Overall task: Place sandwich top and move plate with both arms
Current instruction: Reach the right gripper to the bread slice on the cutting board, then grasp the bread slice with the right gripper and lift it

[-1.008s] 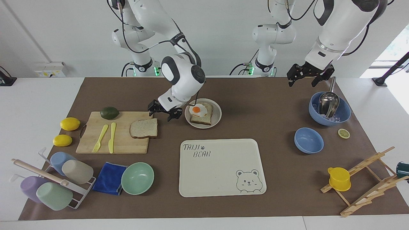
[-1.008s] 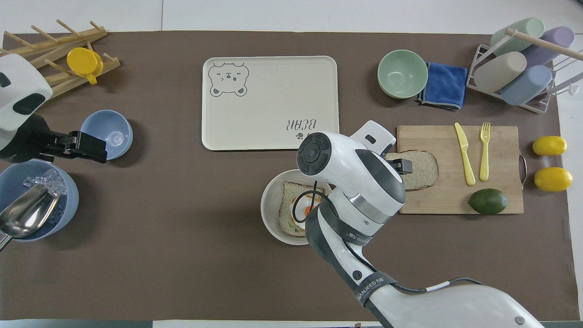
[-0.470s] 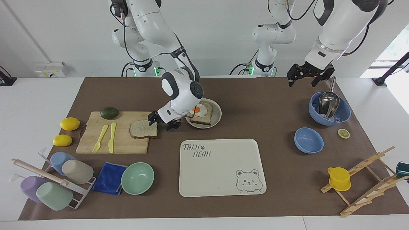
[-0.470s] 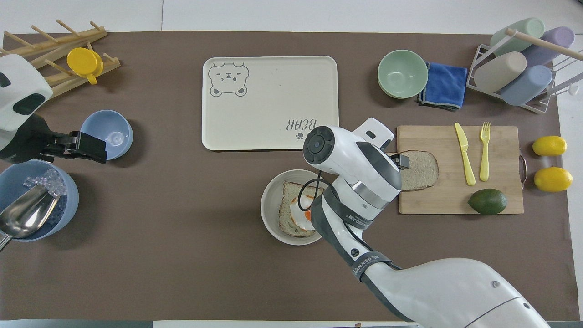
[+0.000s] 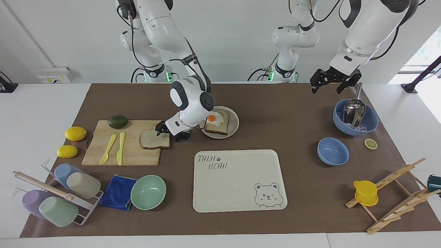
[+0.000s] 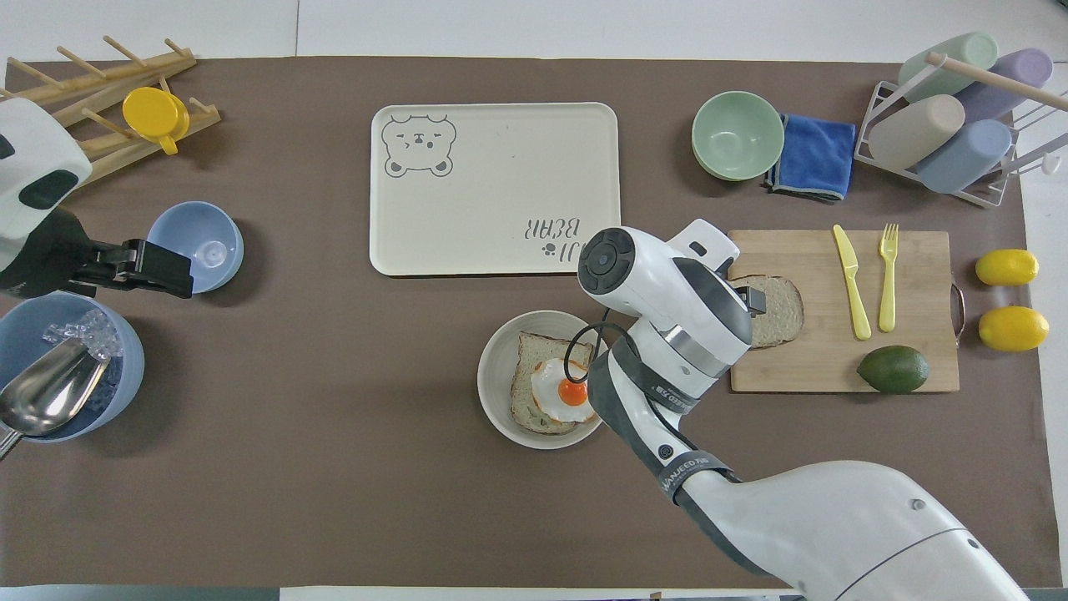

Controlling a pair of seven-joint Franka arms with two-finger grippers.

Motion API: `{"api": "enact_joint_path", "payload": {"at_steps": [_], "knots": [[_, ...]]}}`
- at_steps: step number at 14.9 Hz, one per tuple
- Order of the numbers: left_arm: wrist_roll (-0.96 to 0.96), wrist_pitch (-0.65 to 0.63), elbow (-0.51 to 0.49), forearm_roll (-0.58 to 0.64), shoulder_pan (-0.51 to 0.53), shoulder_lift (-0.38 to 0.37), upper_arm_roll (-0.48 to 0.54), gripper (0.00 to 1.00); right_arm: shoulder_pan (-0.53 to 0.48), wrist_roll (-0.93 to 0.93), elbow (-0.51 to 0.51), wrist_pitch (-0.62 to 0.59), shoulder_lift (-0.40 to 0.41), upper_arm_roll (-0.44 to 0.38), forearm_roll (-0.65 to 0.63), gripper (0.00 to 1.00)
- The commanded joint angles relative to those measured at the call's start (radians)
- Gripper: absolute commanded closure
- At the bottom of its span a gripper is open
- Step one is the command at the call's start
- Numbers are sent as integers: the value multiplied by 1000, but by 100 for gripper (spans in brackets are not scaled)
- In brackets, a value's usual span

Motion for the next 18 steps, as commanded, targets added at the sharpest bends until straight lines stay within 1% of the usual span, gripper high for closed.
{"api": "enact_joint_path", "payload": {"at_steps": [1, 3, 5, 7, 9, 10, 13, 14, 15, 16, 18], "knots": [[5, 14, -12, 6, 10, -13, -4, 0, -12, 13, -50, 38, -19, 10, -31, 5], [5, 14, -12, 6, 10, -13, -4, 0, -12, 12, -70, 52, -26, 10, -31, 13], [5, 14, -12, 6, 10, -13, -4, 0, -21, 9, -71, 52, -26, 10, -31, 28], [5, 14, -12, 6, 10, -13, -4, 0, -22, 9, -85, 50, -28, 10, -31, 52], [4, 14, -12, 6, 10, -13, -4, 0, -19, 9, -88, 41, -32, 10, -31, 85], [4, 14, -12, 6, 10, -13, -4, 0, -12, 7, -82, 37, -32, 10, -31, 100], [4, 14, -12, 6, 12, -13, -4, 0, 2, 1, -56, -3, -31, 25, -31, 100], [4, 14, -12, 6, 12, -13, -4, 0, 13, 1, -39, -44, -31, 36, -31, 100], [4, 14, -12, 6, 12, -13, -4, 0, 33, 1, -1, -115, -28, 56, -31, 100], [5, 20, -12, 6, 12, -13, -4, 0, 56, 1, 54, -210, -26, 65, -31, 100], [5, 23, -13, 6, 12, -13, -4, 0, 82, -2, 190, -398, -8, 66, -19, 100]]}}
